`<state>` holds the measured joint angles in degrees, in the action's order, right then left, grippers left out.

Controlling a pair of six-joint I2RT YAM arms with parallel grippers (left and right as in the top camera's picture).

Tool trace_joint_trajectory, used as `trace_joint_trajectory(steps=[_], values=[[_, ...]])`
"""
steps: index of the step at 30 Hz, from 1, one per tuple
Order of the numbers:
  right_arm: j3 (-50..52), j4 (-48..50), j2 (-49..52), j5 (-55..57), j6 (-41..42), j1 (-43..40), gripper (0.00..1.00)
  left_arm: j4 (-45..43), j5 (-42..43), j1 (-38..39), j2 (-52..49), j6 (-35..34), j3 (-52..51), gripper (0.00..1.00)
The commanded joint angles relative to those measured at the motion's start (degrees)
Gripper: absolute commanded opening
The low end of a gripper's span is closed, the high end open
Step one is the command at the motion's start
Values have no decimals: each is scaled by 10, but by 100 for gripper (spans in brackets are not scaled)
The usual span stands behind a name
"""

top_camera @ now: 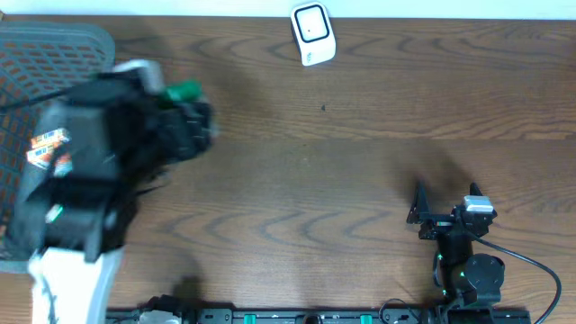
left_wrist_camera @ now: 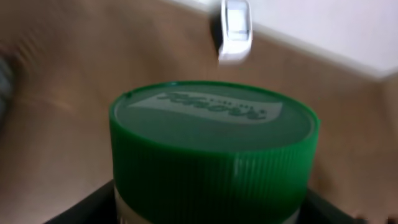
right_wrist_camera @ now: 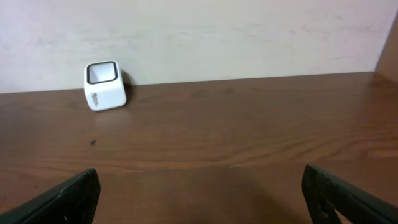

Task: Scan the item barcode
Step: 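Carry the jar to the table center and release it upright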

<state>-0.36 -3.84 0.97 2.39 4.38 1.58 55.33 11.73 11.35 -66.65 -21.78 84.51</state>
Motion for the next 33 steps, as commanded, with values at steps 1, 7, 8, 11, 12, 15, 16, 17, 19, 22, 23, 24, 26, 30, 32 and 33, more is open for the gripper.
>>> trace_joint_trajectory(steps=[1,7,8,11,12,15,16,17,19,22,23,24,26,30,32,33], values=[[1,-2,-1,5,7,1,99,11,-23,93,-87,-15,8,56],[1,-2,-1,5,7,1,99,-9,-12,214,-279,-39,8,57],[1,-2,-1,5,7,1,99,-16,-3,227,-304,-39,8,57],[0,-3,0,5,7,1,99,-50,31,260,-378,-39,8,56],[0,-2,1,5,7,1,99,-68,42,272,-411,-38,8,56],[0,-2,2,5,7,1,99,-97,48,289,-454,-38,8,56],[0,-2,2,5,7,1,99,-104,47,292,-464,-38,8,56],[0,-2,2,5,7,1,99,-113,47,296,-473,-38,8,56],[0,-2,2,5,7,1,99,-126,43,302,-487,-38,8,56],[0,-2,2,5,7,1,99,-139,23,309,-503,-38,8,57],[0,-2,2,5,7,1,99,-139,17,310,-508,-38,8,57],[0,-2,3,5,7,1,99,-140,15,311,-510,-38,8,57],[0,-2,3,5,7,1,99,-141,11,312,-513,-38,8,66],[0,-2,4,5,7,1,99,-146,11,312,-512,-38,8,77],[0,-2,4,5,7,1,99,-145,11,312,-512,-38,8,90],[0,-2,4,5,7,1,99,-145,11,312,-511,-38,8,92]])
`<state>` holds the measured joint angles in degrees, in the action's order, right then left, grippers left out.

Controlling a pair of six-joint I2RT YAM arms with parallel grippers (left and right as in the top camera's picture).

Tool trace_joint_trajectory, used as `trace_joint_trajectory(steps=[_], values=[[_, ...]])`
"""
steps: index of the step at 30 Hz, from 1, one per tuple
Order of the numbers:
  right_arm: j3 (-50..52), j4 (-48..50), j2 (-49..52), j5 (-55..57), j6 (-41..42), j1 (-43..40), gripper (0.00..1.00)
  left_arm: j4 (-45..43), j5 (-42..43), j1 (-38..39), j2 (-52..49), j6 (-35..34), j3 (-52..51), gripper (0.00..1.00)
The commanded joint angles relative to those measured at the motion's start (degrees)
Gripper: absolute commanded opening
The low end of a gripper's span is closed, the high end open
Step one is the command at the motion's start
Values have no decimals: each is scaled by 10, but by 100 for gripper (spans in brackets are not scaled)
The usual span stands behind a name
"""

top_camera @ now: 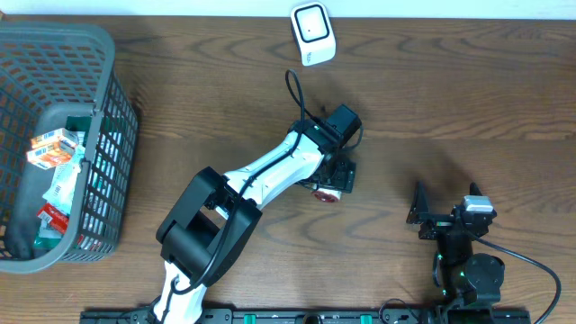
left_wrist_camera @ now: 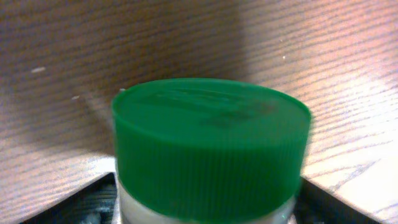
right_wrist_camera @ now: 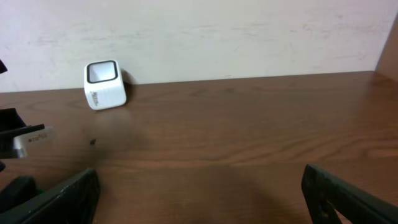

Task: Scan the item barcode
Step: 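Carry the jar to the table center and release it upright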

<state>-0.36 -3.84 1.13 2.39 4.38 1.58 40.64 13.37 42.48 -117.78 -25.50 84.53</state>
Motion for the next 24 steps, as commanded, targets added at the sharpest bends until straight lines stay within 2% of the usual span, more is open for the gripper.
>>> trace_joint_trajectory(steps=[1,10,18,20,24], values=[[0,-2,3,5,7,1,99,2,-5,0,2,-1,8,93],[0,-2,3,5,7,1,99,-18,-31,0,38,1,9,94],[0,-2,3,5,7,1,99,-9,-144,-4,146,54,11,94],[0,-2,3,5,7,1,99,10,-147,-14,179,74,24,94],[0,-2,3,5,7,1,99,112,-147,-74,237,104,113,94]])
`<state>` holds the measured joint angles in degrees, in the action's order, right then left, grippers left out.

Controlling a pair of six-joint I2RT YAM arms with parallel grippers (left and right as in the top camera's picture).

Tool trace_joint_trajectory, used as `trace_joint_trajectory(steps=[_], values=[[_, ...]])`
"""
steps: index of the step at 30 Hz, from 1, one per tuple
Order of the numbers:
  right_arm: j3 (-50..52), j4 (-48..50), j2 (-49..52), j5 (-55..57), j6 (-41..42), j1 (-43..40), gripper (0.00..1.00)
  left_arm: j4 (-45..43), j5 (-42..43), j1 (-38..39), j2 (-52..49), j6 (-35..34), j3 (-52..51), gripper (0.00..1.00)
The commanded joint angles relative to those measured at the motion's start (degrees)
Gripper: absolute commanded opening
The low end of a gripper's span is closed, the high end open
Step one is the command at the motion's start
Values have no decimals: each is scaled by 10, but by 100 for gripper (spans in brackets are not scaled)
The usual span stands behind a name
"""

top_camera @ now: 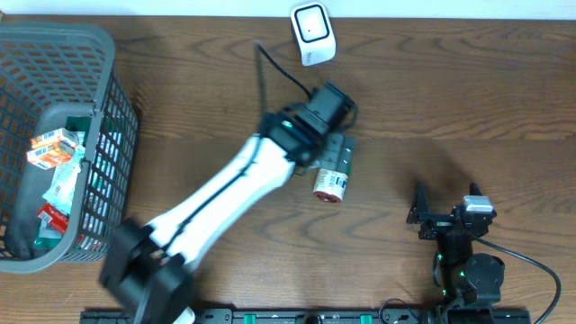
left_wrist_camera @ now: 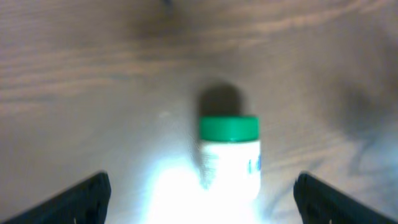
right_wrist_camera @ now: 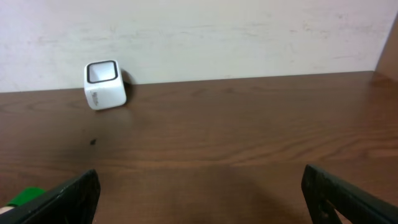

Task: Scan the item barcode
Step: 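Carry the jar to the table center and release it upright, then reach the left gripper back into the basket toward the orange packs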

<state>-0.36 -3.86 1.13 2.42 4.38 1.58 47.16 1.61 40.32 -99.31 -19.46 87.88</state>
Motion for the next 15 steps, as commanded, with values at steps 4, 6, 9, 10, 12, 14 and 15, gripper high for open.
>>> trace_joint_trajectory(steps=[4,6,9,10,12,14,15], values=[[0,-2,3,5,7,1,99,166,-40,-160,85,68,213,94],[0,-2,3,5,7,1,99,207,-42,-237,96,68,270,94],[0,-2,3,5,7,1,99,221,-42,-370,115,68,302,94],[0,-2,3,5,7,1,99,221,-42,-411,118,67,302,94],[0,-2,3,5,7,1,99,223,-42,-482,118,58,301,94],[0,-2,3,5,7,1,99,229,-42,-549,113,51,301,94],[0,-2,3,5,7,1,99,232,-42,-583,108,45,300,94]])
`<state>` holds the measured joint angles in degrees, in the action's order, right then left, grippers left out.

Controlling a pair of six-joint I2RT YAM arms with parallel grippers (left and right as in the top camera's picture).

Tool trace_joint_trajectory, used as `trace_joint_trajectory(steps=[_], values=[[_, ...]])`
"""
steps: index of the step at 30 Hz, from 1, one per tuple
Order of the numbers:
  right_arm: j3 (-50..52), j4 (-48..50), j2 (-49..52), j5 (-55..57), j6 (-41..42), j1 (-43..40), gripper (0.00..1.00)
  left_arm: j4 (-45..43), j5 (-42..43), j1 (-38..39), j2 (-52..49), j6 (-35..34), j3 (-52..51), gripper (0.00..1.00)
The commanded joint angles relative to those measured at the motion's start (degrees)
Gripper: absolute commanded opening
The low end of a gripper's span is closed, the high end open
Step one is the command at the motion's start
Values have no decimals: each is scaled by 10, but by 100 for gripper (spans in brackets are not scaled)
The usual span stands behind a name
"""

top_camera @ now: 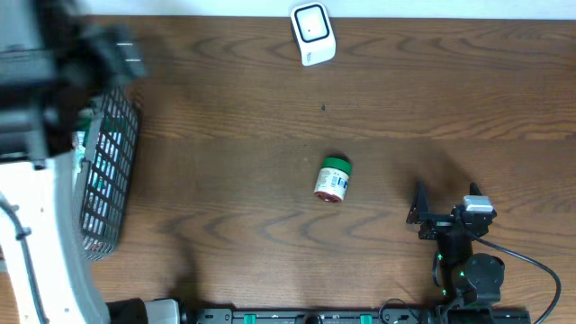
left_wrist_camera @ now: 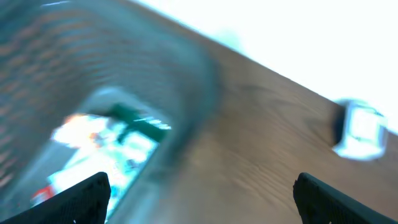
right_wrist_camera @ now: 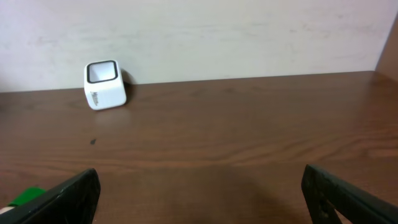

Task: Scan the item barcode
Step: 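Reach the left gripper back into the basket toward the orange packs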

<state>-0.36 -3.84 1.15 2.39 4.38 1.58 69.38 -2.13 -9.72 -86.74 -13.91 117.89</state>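
Note:
A small white bottle with a green cap (top_camera: 332,178) lies on its side in the middle of the wooden table, and its cap shows at the lower left edge of the right wrist view (right_wrist_camera: 25,198). The white scanner (top_camera: 312,32) stands at the table's far edge (right_wrist_camera: 105,84) (left_wrist_camera: 362,129). My left gripper (left_wrist_camera: 199,199) is open and empty, above the grey basket (left_wrist_camera: 161,62) at the far left, in a blurred view. My right gripper (right_wrist_camera: 199,199) rests open at the near right, well apart from the bottle.
The grey mesh basket (top_camera: 112,153) at the left edge holds several packaged items (left_wrist_camera: 106,146). A white wall runs behind the table's far edge. Bare wood lies between the bottle and the scanner.
My left gripper was open just above the lying bottle at the table's middle; now it is far to the left over the basket. The bottle and the right arm have not moved.
My left gripper was shut on the green-capped bottle near the basket. Then it held the bottle low at the table's middle. Then it was open with the bottle lying on the wood. Now the arm is over the basket, and the right arm stayed still throughout.

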Motion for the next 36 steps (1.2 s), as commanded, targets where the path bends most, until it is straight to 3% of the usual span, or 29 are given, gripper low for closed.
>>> trace_joint_trajectory(steps=[1,6,12,18,30,36], values=[[0,-2,2,5,7,1,99,12,-5,-101,-20,-15,-1,94],[0,-2,2,5,7,1,99,15,-3,-197,-44,-30,-23,94],[0,-2,2,5,7,1,99,15,-3,-246,-87,-80,-45,95],[0,-2,2,5,7,1,99,7,-3,-256,-164,-174,-49,95],[0,-2,2,5,7,1,99,-57,-3,-256,-318,-180,-49,95],[0,-2,2,5,7,1,99,-83,-5,-256,-336,-240,-51,95]])
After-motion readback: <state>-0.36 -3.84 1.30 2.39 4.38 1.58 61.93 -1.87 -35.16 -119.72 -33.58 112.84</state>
